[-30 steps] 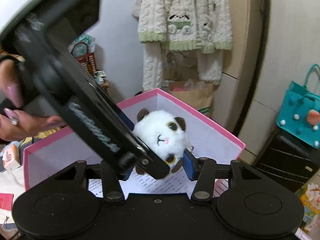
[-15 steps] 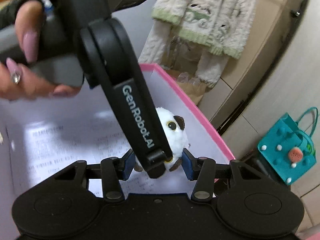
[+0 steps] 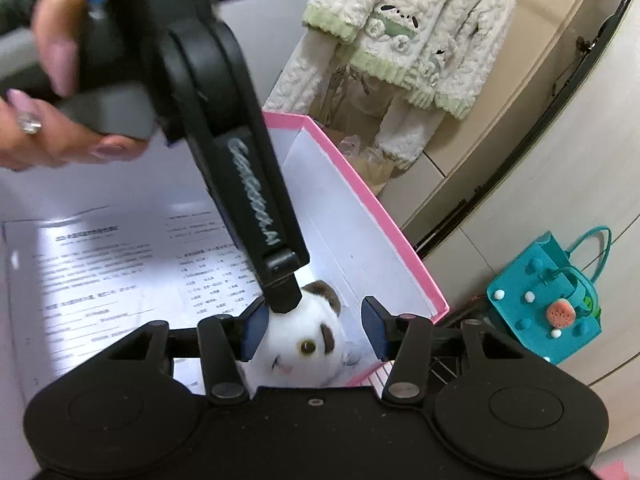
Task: Organize soft objects
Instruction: 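Lower the panda plush into the pink box and open the left tool, then move the left tool back toward the remaining soft items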
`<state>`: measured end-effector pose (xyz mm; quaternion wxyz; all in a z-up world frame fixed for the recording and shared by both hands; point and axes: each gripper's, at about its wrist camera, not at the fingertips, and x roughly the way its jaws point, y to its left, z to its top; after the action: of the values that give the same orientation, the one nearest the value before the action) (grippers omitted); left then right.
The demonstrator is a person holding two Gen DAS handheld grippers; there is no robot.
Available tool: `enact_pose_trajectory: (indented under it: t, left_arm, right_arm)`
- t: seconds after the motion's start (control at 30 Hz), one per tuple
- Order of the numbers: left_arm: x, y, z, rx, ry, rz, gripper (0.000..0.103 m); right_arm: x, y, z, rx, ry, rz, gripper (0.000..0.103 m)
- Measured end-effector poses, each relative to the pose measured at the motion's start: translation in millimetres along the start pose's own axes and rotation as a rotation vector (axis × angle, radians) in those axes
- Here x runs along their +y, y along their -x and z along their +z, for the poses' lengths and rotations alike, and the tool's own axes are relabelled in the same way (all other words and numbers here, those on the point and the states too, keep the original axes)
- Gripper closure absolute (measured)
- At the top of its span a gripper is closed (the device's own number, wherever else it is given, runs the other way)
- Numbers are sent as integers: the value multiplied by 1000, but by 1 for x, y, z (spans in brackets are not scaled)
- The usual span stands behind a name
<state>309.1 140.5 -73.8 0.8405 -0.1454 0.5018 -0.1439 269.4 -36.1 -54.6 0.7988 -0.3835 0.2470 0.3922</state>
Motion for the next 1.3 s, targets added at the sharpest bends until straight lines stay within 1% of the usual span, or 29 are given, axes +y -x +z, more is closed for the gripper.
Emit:
enact_pose_trajectory:
  t: [0.13, 0.23, 0.3, 0.4, 0.5, 0.63, 0.9, 1.07, 1.3]
  left_arm:
    - [-2, -12, 0, 20, 15, 8, 55]
    - [-10, -5, -4, 11, -4, 4, 55]
    - [-18, 5, -8, -7, -33, 24, 55]
    - [-32, 25, -18, -29, -85, 64, 54]
    - [-45, 46, -29, -37, -130, 98, 53]
    - [-61, 75, -45, -52, -181, 156, 50]
    - [-90, 130, -82, -67, -257, 230, 39]
    - [-101, 161, -104, -63, -273, 240, 37]
    - [-120, 196, -141, -97, -338, 275, 33]
  right_arm:
    - [0, 19, -10, -25, -33, -15, 48]
    - [-3, 39, -16, -44, -92, 7, 48]
    - [-2, 53, -19, -54, -133, 20, 48]
    - [-3, 70, -22, -64, -211, 66, 48]
    - [-4, 87, -24, -69, -282, 107, 48]
    - [-1, 114, -26, -81, -349, 139, 48]
    - [9, 162, -28, -62, -435, 192, 47]
    - [17, 187, -32, -66, -457, 190, 47]
    - [26, 223, -44, -81, -472, 197, 47]
